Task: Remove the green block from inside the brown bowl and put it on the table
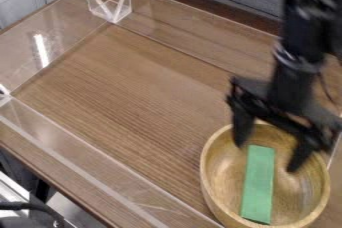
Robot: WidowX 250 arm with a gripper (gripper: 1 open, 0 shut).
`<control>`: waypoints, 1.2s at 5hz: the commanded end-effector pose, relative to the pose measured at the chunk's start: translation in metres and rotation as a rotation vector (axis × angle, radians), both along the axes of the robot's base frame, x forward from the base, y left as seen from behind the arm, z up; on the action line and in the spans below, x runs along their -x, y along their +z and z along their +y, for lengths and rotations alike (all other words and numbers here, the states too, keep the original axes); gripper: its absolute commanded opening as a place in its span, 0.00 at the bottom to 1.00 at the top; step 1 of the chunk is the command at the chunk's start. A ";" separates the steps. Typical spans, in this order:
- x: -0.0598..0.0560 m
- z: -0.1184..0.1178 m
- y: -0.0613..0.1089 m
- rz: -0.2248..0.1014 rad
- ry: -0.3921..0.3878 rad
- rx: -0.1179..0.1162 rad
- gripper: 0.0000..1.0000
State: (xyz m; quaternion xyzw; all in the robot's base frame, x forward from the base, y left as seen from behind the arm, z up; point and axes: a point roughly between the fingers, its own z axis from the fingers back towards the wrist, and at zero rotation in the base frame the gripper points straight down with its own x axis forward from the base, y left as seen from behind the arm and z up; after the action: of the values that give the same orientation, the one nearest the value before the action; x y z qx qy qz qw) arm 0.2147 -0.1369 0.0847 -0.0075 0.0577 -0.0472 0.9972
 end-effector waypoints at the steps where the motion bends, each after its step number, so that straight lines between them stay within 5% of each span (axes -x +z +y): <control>1: -0.009 -0.007 0.014 -0.088 0.017 0.038 1.00; 6: -0.008 0.002 -0.009 -0.124 -0.018 0.070 1.00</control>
State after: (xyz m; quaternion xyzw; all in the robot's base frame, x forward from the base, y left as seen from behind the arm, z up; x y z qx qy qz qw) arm 0.2164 -0.1333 0.0620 -0.0258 0.0202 -0.0614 0.9976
